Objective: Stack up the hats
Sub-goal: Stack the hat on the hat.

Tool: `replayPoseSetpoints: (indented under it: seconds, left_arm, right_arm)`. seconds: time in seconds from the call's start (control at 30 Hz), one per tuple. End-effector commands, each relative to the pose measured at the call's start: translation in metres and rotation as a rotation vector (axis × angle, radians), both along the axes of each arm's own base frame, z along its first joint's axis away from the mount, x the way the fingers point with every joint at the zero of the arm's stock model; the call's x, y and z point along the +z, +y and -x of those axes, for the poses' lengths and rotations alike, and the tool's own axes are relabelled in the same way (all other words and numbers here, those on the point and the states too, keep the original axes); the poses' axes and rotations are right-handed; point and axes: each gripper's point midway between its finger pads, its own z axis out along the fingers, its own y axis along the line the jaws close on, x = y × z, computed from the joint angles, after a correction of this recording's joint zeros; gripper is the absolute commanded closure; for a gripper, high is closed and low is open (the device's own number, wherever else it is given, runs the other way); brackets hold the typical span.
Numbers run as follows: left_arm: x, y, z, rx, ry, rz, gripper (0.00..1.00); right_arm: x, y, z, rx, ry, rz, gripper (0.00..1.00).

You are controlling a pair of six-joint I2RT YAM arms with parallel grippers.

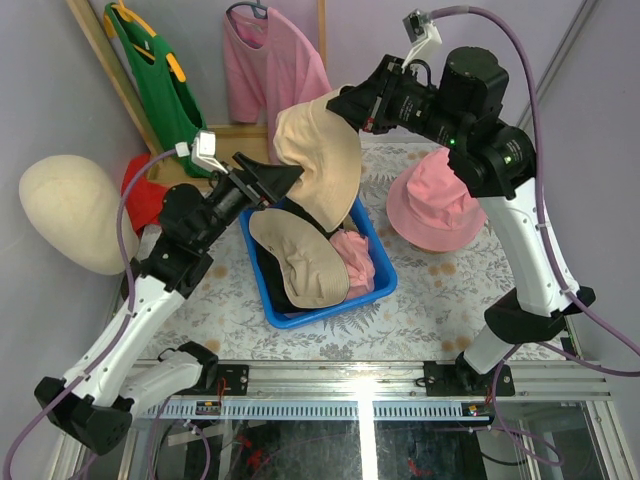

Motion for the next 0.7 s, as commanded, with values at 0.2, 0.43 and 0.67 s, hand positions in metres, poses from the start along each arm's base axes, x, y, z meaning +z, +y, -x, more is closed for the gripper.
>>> replayPoseSetpoints:
  seconds: [0.2, 0.43, 0.67]
  left_arm:
    - [0.016, -0.038, -0.01, -0.041, -0.131, -0.002, 0.41]
    - [0.032, -0.055, -0.025, -0.007, -0.196, -0.038, 0.89]
    - [0.056, -0.071, -0.046, 0.007, -0.263, -0.068, 1.0]
  right_arm:
    - [0.043, -0.02, 0.026, 0.036, -0.08, -0.097, 1.0]
    - [0.039, -0.059, 0.008, -0.033, -0.067, -0.108, 1.0]
    - [0.027, -0.103, -0.016, -0.096, -0.045, -0.141, 1.0]
